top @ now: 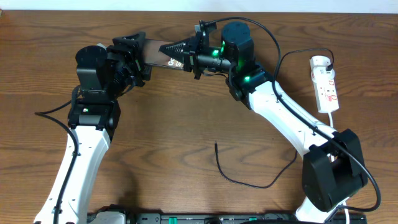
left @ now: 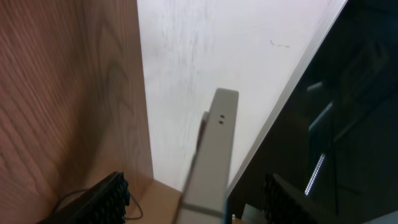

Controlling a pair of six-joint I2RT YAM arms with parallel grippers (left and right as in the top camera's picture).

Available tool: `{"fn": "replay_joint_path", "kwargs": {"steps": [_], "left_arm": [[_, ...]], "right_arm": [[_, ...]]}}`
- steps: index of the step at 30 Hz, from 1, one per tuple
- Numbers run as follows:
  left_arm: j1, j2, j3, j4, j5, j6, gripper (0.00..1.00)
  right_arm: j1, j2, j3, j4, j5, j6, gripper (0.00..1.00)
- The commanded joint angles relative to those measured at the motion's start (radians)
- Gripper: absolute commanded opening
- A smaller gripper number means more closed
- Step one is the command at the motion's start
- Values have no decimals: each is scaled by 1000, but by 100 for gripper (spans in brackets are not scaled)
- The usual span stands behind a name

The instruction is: Plug charger to phone and switch on socket

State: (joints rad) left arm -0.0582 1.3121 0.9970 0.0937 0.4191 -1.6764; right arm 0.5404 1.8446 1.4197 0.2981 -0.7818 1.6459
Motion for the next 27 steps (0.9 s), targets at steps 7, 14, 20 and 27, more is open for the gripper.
{"fn": "replay_joint_path", "kwargs": {"steps": [7, 14, 20, 27], "left_arm": [[-7, -5, 6, 37, 101, 32, 66], [-7, -5, 6, 36, 121, 54, 41], [-7, -5, 6, 35, 124, 68, 38], [-13, -5, 6, 36, 124, 98, 36]], "right_arm": [[38, -12, 21, 0, -83, -28, 1], [38, -12, 22, 0, -83, -28, 1], [43, -12, 21, 0, -84, -28, 1], [53, -12, 22, 0, -81, -28, 1]]}}
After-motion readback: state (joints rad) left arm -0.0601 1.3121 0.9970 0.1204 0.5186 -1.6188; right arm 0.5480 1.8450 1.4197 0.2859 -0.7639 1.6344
